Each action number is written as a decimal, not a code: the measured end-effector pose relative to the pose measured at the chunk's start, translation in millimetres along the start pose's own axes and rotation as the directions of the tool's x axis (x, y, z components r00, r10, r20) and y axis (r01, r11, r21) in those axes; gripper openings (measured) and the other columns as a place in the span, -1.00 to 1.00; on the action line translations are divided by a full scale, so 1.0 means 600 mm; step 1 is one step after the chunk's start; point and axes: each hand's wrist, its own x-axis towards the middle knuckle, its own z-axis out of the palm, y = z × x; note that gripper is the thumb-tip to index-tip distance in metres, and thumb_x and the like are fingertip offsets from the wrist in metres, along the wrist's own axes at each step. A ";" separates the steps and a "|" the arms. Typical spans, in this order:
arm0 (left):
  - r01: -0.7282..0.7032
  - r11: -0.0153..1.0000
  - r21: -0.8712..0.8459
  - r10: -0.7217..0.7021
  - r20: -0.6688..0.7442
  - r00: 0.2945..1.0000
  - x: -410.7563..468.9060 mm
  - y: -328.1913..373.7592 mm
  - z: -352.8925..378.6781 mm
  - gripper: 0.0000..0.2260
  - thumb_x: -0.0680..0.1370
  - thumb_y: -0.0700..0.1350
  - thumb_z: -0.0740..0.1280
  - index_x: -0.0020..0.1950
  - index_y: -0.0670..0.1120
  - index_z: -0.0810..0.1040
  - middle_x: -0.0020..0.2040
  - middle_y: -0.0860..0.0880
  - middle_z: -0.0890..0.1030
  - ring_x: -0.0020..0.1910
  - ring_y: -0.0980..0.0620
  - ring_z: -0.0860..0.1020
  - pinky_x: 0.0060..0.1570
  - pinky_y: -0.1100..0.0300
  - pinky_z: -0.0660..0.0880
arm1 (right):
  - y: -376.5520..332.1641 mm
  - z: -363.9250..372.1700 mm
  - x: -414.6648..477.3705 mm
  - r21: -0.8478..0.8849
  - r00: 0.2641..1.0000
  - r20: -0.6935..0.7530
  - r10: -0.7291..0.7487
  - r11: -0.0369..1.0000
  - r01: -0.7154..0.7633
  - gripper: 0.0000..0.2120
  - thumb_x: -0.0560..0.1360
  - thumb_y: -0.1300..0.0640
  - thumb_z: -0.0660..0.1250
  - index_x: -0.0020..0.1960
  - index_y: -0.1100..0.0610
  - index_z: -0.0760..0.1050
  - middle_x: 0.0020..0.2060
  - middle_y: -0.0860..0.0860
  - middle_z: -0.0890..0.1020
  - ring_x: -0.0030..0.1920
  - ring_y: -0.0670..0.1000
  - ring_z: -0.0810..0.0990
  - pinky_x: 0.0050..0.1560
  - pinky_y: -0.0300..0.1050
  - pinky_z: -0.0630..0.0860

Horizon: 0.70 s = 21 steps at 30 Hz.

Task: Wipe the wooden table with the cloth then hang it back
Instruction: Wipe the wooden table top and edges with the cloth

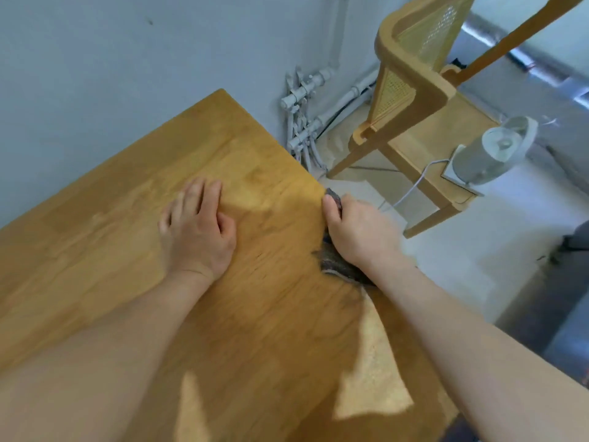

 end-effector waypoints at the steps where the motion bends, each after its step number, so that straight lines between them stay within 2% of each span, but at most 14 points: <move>1: -0.001 1.000 0.002 0.001 0.005 1.000 -0.004 0.002 0.001 -0.55 0.54 -0.06 0.13 0.44 0.00 0.32 0.49 -0.05 0.30 0.48 -0.04 0.19 0.36 -0.11 0.15 | 0.032 -0.003 -0.034 -0.016 0.999 -0.012 0.048 0.999 -0.048 -0.48 0.61 -0.26 -0.11 -0.11 0.08 0.44 -0.16 0.05 0.56 -0.12 0.16 0.55 -0.21 0.00 0.38; 7: -0.078 0.996 0.037 0.077 0.020 0.997 -0.015 0.004 0.000 -0.56 0.56 -0.06 0.09 0.44 -0.09 0.29 0.48 -0.17 0.28 0.47 -0.17 0.19 0.37 -0.20 0.16 | 0.176 0.002 -0.225 -0.009 0.951 -0.171 0.258 0.965 -0.263 -0.45 0.60 -0.26 -0.12 -0.18 0.07 0.47 -0.25 0.00 0.45 -0.04 0.16 0.53 -0.08 0.09 0.50; 9: -0.056 0.997 0.048 0.055 0.027 0.998 -0.017 0.010 0.001 -0.57 0.57 -0.07 0.08 0.44 -0.12 0.28 0.48 -0.20 0.28 0.46 -0.21 0.18 0.39 -0.21 0.15 | 0.185 0.007 -0.240 -0.022 0.929 -0.223 0.297 0.951 -0.309 -0.45 0.60 -0.25 -0.12 -0.17 0.08 0.49 -0.27 0.01 0.48 -0.11 0.16 0.55 -0.13 0.08 0.53; 12: -0.026 1.000 0.003 0.026 0.058 0.998 -0.044 0.040 0.007 -0.55 0.57 -0.08 0.08 0.46 -0.14 0.25 0.50 -0.21 0.24 0.47 -0.23 0.17 0.41 -0.20 0.10 | 0.174 0.002 -0.233 -0.008 0.918 -0.240 0.315 0.945 -0.327 -0.47 0.59 -0.22 -0.11 -0.30 0.07 0.40 -0.36 0.02 0.49 -0.24 0.16 0.54 -0.20 0.05 0.53; 15: -0.182 0.983 0.015 0.179 0.127 0.976 -0.114 0.105 0.019 -0.50 0.58 -0.01 0.02 0.52 -0.10 0.15 0.55 -0.15 0.13 0.52 -0.16 0.07 0.46 -0.15 0.01 | 0.172 -0.004 -0.223 0.029 0.911 -0.228 0.343 0.938 -0.345 -0.47 0.61 -0.18 -0.11 -0.39 0.05 0.32 -0.38 0.05 0.48 -0.26 0.18 0.53 -0.16 0.05 0.53; 17: -0.321 0.947 -0.008 0.316 0.188 0.930 -0.182 0.162 0.027 -0.45 0.58 0.06 -0.05 0.56 -0.05 0.04 0.58 -0.09 0.02 0.55 -0.08 -0.05 0.49 -0.12 -0.09 | 0.180 -0.009 -0.218 0.036 0.902 -0.223 0.369 0.928 -0.371 -0.47 0.61 -0.16 -0.11 -0.39 0.08 0.34 -0.37 0.07 0.49 -0.23 0.19 0.54 -0.13 0.03 0.52; 19: -0.435 0.900 -0.032 0.430 0.237 0.871 -0.257 0.210 0.038 -0.42 0.57 0.08 -0.06 0.58 -0.03 -0.03 0.59 -0.06 -0.05 0.56 -0.05 -0.12 0.49 -0.11 -0.14 | 0.186 -0.013 -0.211 0.045 0.904 -0.187 0.385 0.922 -0.383 -0.46 0.61 -0.14 -0.10 -0.31 0.15 0.41 -0.32 0.09 0.51 -0.19 0.18 0.53 -0.14 0.00 0.44; 21: -0.529 0.848 -0.024 0.520 0.232 0.822 -0.326 0.231 0.045 -0.44 0.56 0.06 -0.01 0.57 -0.04 0.08 0.58 -0.08 0.06 0.56 -0.08 -0.01 0.49 -0.13 -0.06 | 0.189 -0.018 -0.204 0.071 0.916 -0.111 0.385 0.923 -0.379 -0.50 0.60 -0.15 -0.10 -0.16 0.16 0.45 -0.19 0.12 0.52 -0.14 0.18 0.48 -0.10 -0.01 0.37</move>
